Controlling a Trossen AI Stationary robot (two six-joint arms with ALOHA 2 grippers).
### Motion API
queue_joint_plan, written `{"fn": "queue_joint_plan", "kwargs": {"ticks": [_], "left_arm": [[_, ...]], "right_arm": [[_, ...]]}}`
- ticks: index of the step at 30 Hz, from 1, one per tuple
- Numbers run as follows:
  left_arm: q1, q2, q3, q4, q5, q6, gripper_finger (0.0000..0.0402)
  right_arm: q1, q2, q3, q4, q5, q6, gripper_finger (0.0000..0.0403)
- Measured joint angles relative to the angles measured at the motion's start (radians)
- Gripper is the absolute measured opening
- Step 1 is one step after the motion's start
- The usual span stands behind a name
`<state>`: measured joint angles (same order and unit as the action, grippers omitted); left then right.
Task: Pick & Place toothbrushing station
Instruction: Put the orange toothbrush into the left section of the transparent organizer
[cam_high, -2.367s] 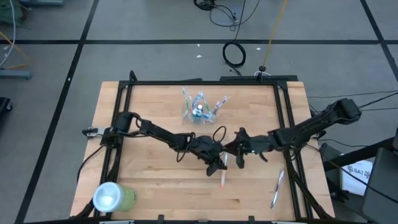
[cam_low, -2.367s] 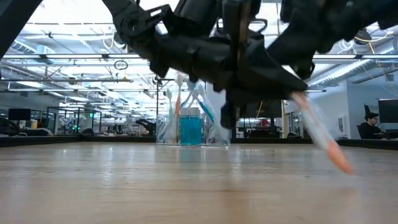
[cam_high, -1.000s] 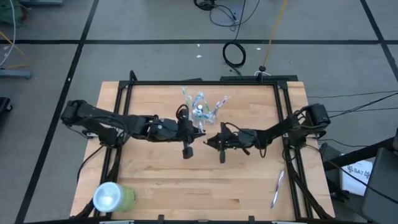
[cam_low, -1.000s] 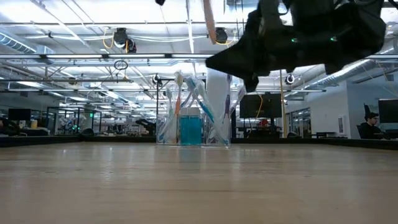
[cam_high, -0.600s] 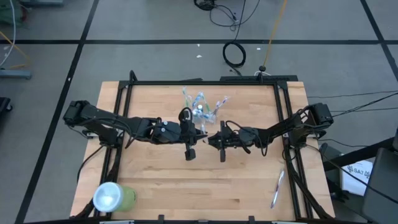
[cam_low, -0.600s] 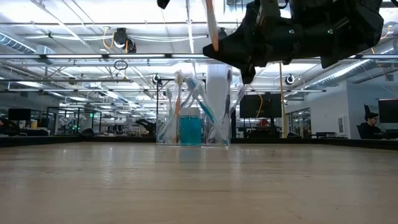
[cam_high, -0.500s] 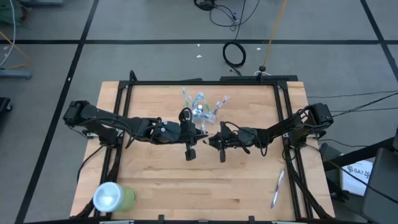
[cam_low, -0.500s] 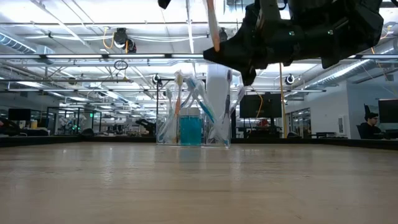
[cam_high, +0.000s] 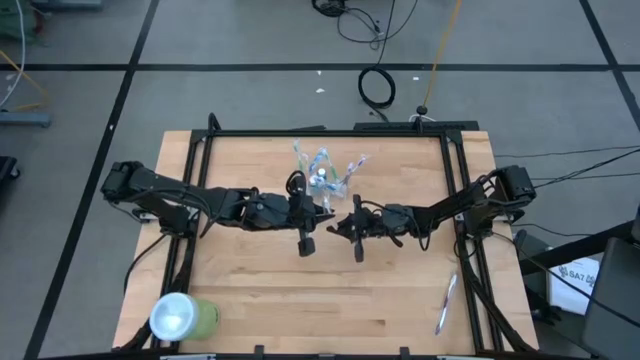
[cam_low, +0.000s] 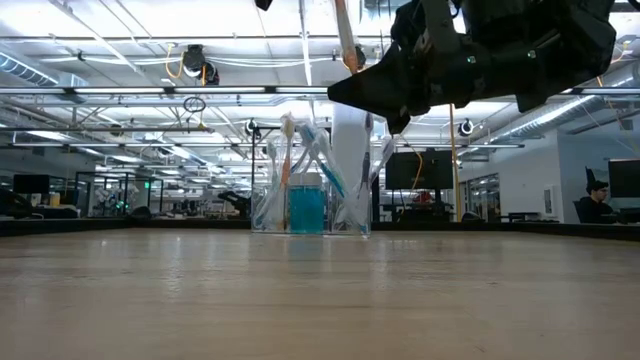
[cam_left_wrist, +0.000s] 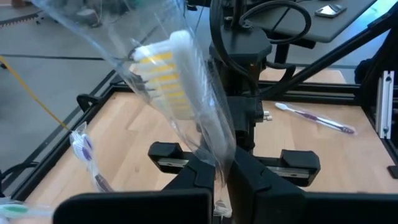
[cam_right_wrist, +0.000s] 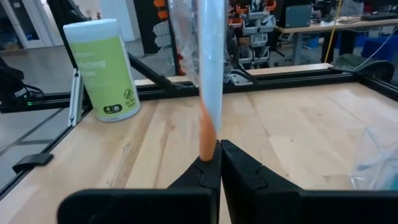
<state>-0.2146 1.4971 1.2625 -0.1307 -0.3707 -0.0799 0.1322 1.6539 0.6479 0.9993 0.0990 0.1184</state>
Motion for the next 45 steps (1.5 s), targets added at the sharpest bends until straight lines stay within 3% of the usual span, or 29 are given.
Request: {"fn": "queue_joint_plan", "kwargs": {"ticks": [17, 23, 36, 45], "left_arm": [[0.003, 0.002, 0.002, -0.023, 0.001, -0.019, 0.001], [0.004, 0.009, 0.003, -0.027, 0.0, -0.035, 0.0037], [0.006, 0.011, 0.0, -0.046, 0.005, -0.039, 0.0045], [0.01, 0.096, 0.001, -0.004, 0.004, -0.05, 0.0046]], "right_arm": [[0.0, 0.002, -0.001, 0.033, 0.002, 0.0, 0.0], [0.0, 0.002, -0.002, 0.064, 0.002, 0.0, 0.0], [-0.001, 0.002, -0.001, 0.103, 0.004, 0.0, 0.0], [-0.002, -0.011, 0.0, 0.114, 0.004, -0.008, 0.0]]}}
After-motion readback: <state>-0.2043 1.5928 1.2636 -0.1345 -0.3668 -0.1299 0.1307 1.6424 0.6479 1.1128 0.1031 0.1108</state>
